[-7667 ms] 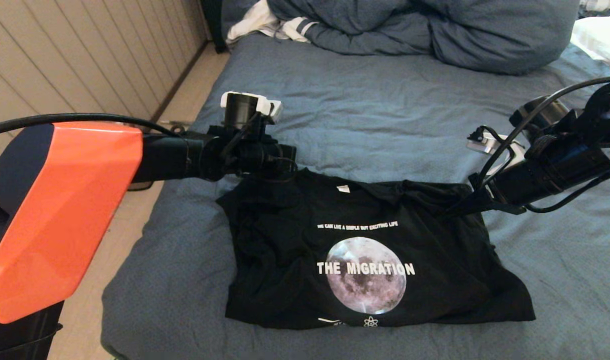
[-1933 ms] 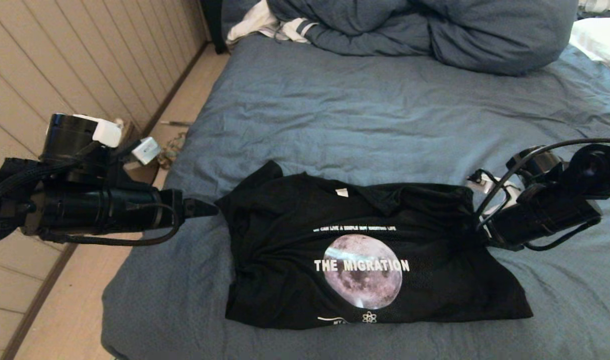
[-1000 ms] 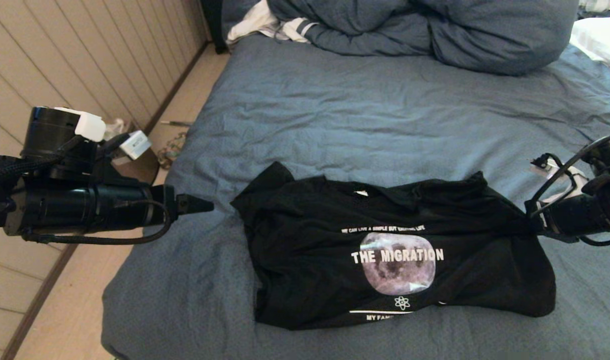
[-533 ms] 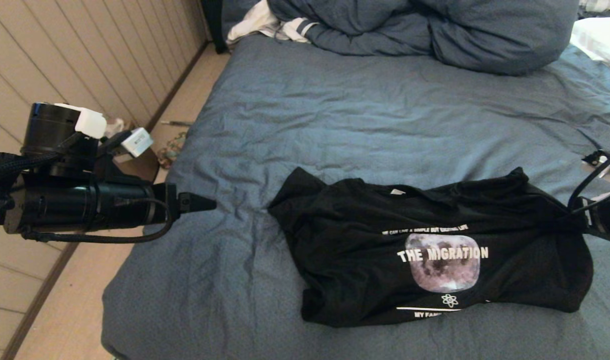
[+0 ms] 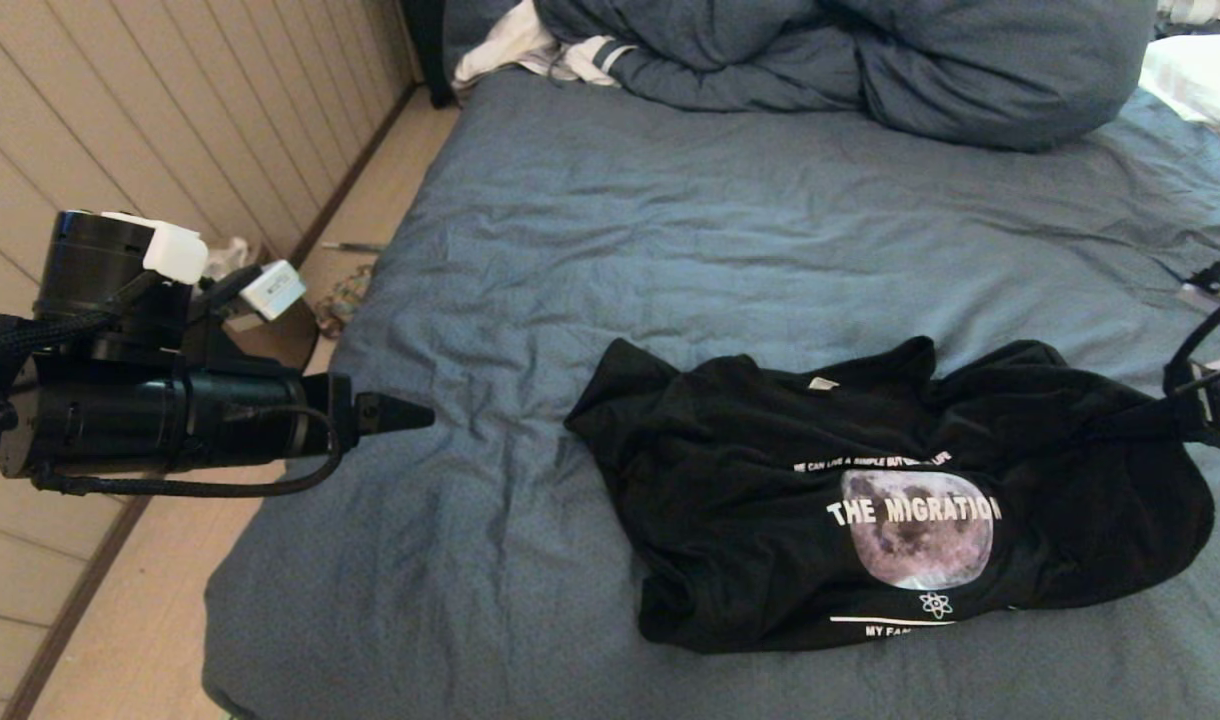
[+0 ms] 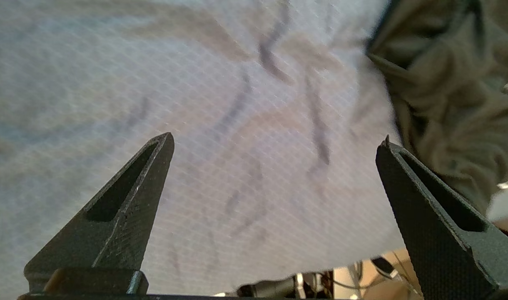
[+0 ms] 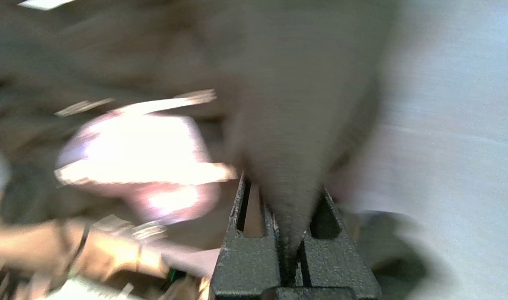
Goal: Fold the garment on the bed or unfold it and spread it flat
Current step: Fold the black T-shirt
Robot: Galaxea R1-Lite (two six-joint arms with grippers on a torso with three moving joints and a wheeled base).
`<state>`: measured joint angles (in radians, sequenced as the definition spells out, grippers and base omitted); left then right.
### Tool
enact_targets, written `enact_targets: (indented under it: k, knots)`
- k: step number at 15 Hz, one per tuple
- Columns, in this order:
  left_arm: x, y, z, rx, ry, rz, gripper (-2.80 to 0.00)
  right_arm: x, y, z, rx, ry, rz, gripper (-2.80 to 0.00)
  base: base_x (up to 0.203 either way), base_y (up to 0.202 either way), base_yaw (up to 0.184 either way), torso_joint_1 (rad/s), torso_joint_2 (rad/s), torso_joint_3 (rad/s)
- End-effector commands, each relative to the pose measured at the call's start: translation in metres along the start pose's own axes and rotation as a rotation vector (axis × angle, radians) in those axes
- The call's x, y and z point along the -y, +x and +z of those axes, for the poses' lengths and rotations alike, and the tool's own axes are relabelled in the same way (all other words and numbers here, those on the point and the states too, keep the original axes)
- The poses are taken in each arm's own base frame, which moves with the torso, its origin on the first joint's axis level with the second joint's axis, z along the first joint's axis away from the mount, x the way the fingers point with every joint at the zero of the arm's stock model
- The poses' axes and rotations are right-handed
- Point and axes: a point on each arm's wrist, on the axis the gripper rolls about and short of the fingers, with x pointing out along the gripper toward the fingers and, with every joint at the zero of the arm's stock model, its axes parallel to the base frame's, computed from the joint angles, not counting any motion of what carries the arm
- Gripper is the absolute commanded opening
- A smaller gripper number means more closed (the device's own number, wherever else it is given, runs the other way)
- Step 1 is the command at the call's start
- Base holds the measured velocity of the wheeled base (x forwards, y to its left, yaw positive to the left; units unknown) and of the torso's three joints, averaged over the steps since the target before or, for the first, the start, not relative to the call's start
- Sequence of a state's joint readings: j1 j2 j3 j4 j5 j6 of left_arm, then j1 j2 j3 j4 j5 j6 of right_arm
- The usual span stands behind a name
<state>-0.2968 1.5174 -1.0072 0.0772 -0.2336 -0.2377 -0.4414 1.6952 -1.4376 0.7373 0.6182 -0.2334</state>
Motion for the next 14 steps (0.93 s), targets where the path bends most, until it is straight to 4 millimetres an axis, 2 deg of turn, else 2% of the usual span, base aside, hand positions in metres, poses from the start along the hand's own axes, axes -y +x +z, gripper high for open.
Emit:
enact_targets:
  k: [1,5,8,10,12,14]
  knots:
    - [0.003,-0.010,0.000,0.016,0.003,-0.039,0.00,-0.046,0.005,0.006,-0.033,-0.088,0.101,-2.80,0.000,0.000,0.000,0.000,0.00,0.000]
    - [0.005,-0.020,-0.006,0.019,0.007,-0.076,0.00,-0.133,0.037,0.008,-0.153,-0.197,0.296,-2.80,0.000,0.000,0.000,0.000,0.00,0.000]
    - [0.001,-0.020,-0.012,-0.009,-0.008,-0.121,0.00,-0.192,0.073,0.016,-0.216,-0.262,0.338,-2.80,0.000,0.000,0.000,0.000,0.00,0.000]
    - [0.000,-0.018,-0.016,-0.033,-0.016,-0.163,0.00,-0.230,0.097,0.013,-0.249,-0.329,0.353,-2.80,0.000,0.000,0.000,0.000,0.00,0.000]
    - [-0.001,-0.016,-0.017,-0.053,-0.022,-0.216,0.00,-0.263,0.118,0.007,-0.269,-0.384,0.367,-2.80,0.000,0.000,0.000,0.000,0.00,0.000]
    - [-0.002,-0.012,-0.021,-0.078,-0.029,-0.240,0.00,-0.285,0.134,-0.002,-0.298,-0.425,0.373,-2.80,0.000,0.000,0.000,0.000,0.00,0.000]
